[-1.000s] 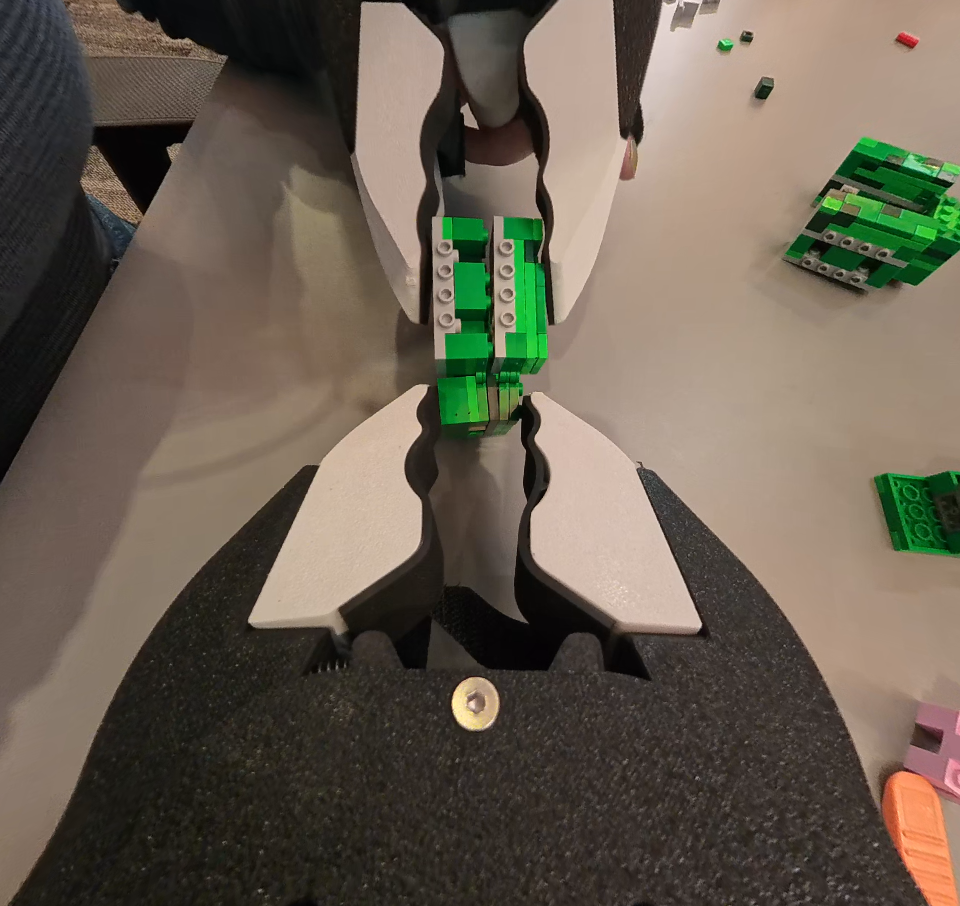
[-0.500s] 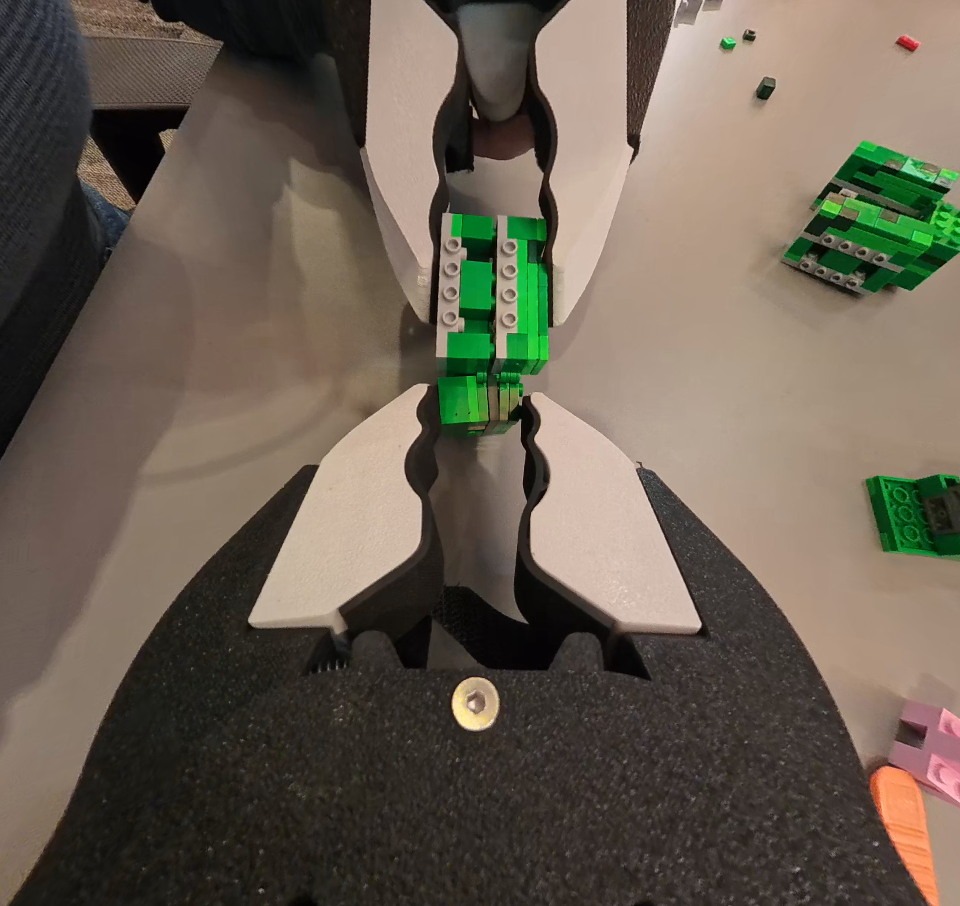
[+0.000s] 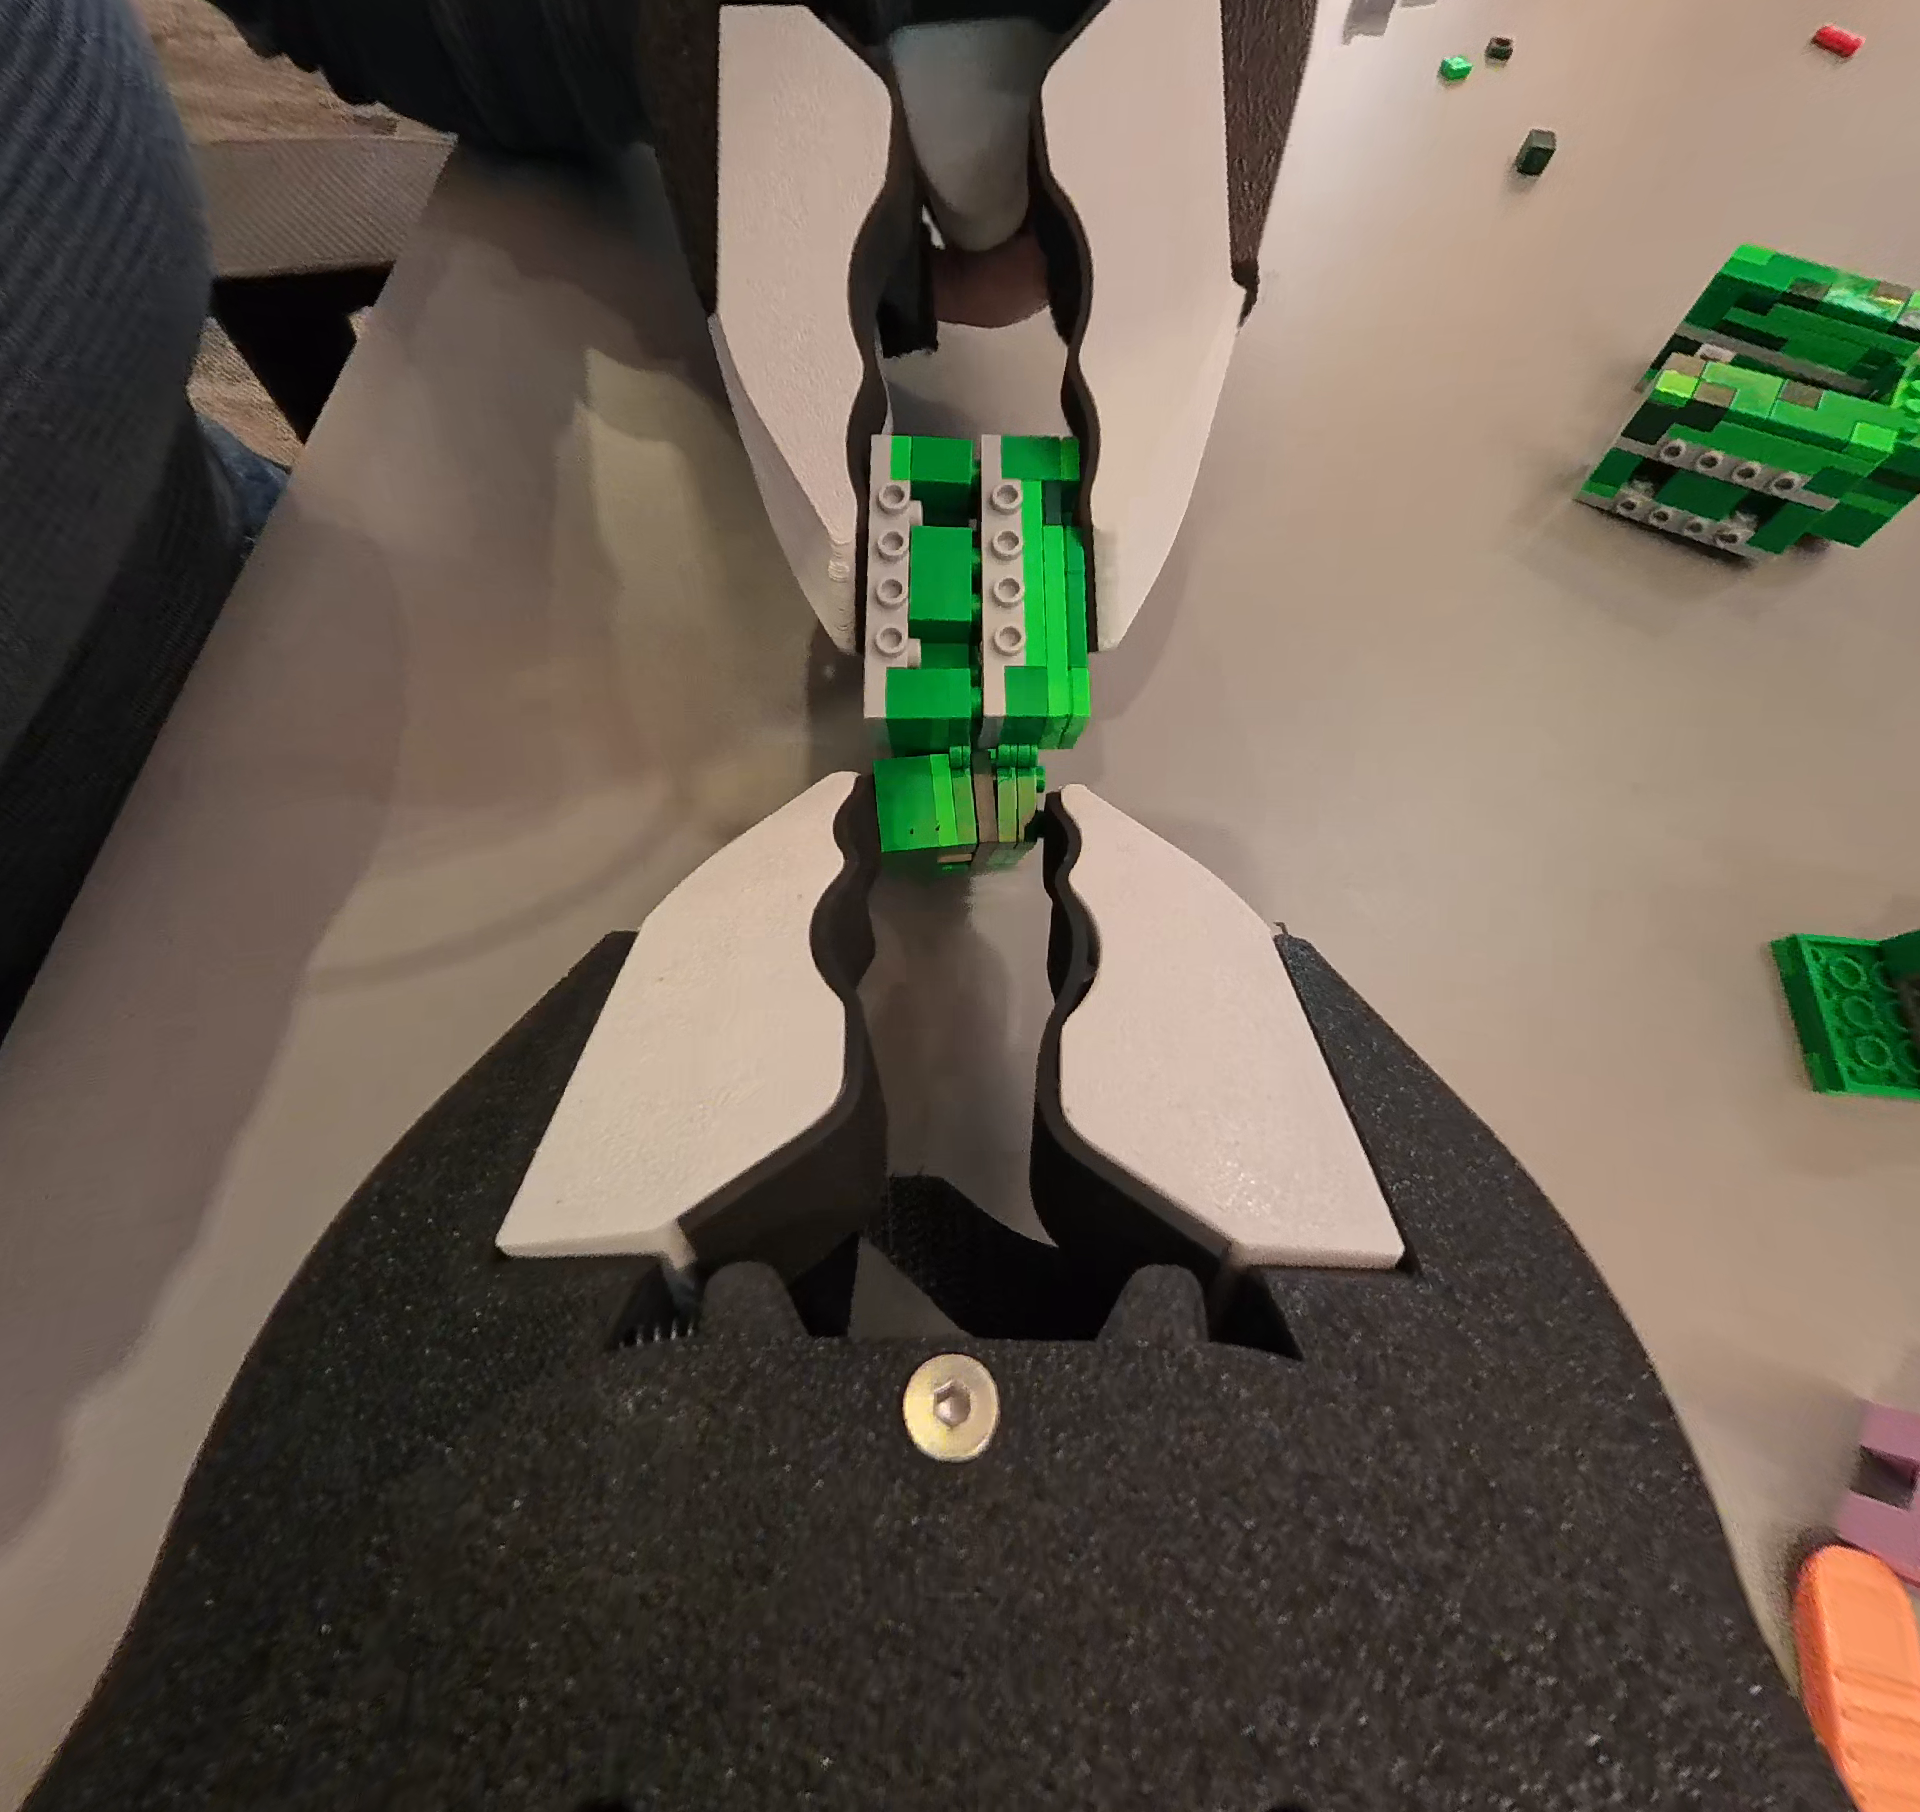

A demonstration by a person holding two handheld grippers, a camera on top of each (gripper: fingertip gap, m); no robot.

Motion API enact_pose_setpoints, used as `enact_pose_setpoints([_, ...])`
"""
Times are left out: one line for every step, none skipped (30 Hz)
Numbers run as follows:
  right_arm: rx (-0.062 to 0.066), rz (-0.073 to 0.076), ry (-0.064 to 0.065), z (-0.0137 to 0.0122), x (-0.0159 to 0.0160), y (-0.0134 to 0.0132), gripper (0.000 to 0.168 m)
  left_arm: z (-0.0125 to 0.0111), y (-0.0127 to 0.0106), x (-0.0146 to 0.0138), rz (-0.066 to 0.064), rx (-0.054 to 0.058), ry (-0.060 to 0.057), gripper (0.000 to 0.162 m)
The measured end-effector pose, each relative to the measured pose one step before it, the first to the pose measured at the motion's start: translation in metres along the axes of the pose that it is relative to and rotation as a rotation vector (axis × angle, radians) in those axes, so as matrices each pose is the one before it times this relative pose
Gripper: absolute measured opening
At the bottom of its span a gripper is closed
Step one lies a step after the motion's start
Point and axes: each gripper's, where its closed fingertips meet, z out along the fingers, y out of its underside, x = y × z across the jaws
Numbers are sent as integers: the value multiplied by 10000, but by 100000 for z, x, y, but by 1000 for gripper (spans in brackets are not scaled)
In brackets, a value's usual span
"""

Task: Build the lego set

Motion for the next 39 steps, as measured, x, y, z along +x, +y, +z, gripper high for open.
enact_pose_setpoints([61, 41, -62, -17, -46, -14, 30, -3, 10, 29, 19, -12, 12, 38])
enact_pose_setpoints([63, 27, -54, -19, -40, -16, 30, -10, 5, 21, 35, -17, 5, 38])
enact_pose_setpoints([62, 22, -51, -22, -40, -25, 30, 1, 5, 18, 38, -13, -7, 38])
enact_pose_setpoints([62, 34, -51, -24, -27, -25, 30, 10, 6, 18, 35, -7, -10, 38])
enact_pose_setpoints([70, 40, -46, -31, -22, -28, 30, -5, 15, -1, 27, -4, -11, 38])
enact_pose_setpoints([86, 27, -22, -42, -7, -48, 30, -10, 23, 4, 16, -8, -2, 38])
enact_pose_setpoints([109, 11, 32, -67, 84, -65, 31, -10, 22, -9, 18, -5, 0, 38])
enact_pose_setpoints([143, 27, 64, -93, 128, -129, 37, -11, 17, 0, 12, 0, -4, 38])
enact_pose_setpoints([194, 93, 13, -122, 75, -232, 44, 1, -8, 0, 3, 8, -5, 38])
enact_pose_setpoints([249, 150, -55, -106, -15, -324, 49, 9, -12, 11, 6, 18, -2, 38])
enact_pose_setpoints([257, 136, -105, -64, -95, -352, 53, 4, -18, 8, 21, 15, -6, 38])
enact_pose_setpoints([195, 68, -104, 19, -142, -267, 55, 0, -19, 18, 28, 17, -1, 38])
enact_pose_setpoints([102, -16, -10, 93, -71, -137, 56, 6, -22, 11, 33, 15, -8, 38])
enact_pose_setpoints([15, -99, 66, 166, -9, -24, 56, 3, -9, 4, 17, 17, -8, 38])
enact_pose_setpoints([-17, -153, 88, 187, -15, 32, 54, 3, -16, -8, 17, 26, -14, 38])
enact_pose_setpoints([20, -165, 95, 172, -22, -23, 51, 16, -1, -11, 12, 15, -10, 38])
enact_pose_setpoints([41, -131, 92, 156, -9, -53, 48, -1, 4, -5, -5, 11, 0, 38])
enact_pose_setpoints([28, -74, 80, 121, 27, -38, 45, -4, 10, -7, 4, 4, -6, 38])
enact_pose_setpoints([19, -28, 82, 107, 76, -34, 44, 6, 10, -6, 8, 11, -5, 38])
enact_pose_setpoints([7, -10, 78, 91, 97, -4, 43, -6, -11, 2, 11, 15, -2, 38])
enact_pose_setpoints([3, -21, 43, 57, 47, 26, 41, 0, -3, 9, 15, 13, -6, 38])
enact_pose_setpoints([21, -44, 34, 39, 13, -7, 38, 9, -4, 4, 17, 8, -5, 38])
enact_pose_setpoints([34, -57, 46, 20, 22, -23, 37, -12, 17, -15, 18, 0, -12, 38])
enact_pose_setpoints([27, -43, 28, 10, 12, -22, 37, -25, 6, -11, 7, 9, -7, 38])
enact_pose_setpoints([16, -19, 10, 16, 4, -13, 37, -13, 12, 1, 6, 8, -2, 38])
enact_pose_setpoints([2, -11, -1, 6, -2, -5, 37, -3, 18, -6, 12, 5, -10, 38])
enact_pose_setpoints([-15, -19, -2, 2, -1, 2, 37, -14, -6, 14, -13, 17, 8, 38])
enact_pose_setpoints([-30, -26, 0, -12, -1, 1, 37, 2, -2, -9, -7, 15, -5, 38])
enact_pose_setpoints([-47, -13, -8, -13, -2, 19, 37, 18, -7, 12, -6, 8, 1, 38])
enact_pose_setpoints([-50, 0, -2, -16, 11, 13, 37, 4, 11, 16, -5, -4, -1, 38])
enact_pose_setpoints([-43, -8, 9, -15, 18, 4, 36, 4, -5, -27, 11, -1, -36, 38])
enact_pose_setpoints([-38, -31, 21, -17, 8, 9, 36, 2, -2, -10, 13, -3, -21, 38])
enact_pose_setpoints([-34, -44, 30, -6, 20, 10, 36, -1, -10, -15, 25, 5, -32, 38])
enact_pose_setpoints([-35, -36, 27, -16, 27, 17, 36, 8, -3, -21, 36, 2, -36, 38])
enact_pose_setpoints([-28, -23, 19, -11, 16, 19, 36, 24, -2, -18, 16, -6, -28, 38])
enact_pose_setpoints([-13, -8, 8, -22, 11, 12, 36, 8, -5, -10, -2, 12, -16, 38])
enact_pose_setpoints([-17, -8, 3, -12, 1, 10, 36, 18, -4, -5, 22, 12, -21, 38])
enact_pose_setpoints([-20, -8, 2, -14, 1, 14, 36, 14, 7, 8, -14, -1, 10, 38])
enact_pose_setpoints([-9, 3, -6, -11, -1, 14, 36, 12, -6, -6, -2, 0, -3, 38])
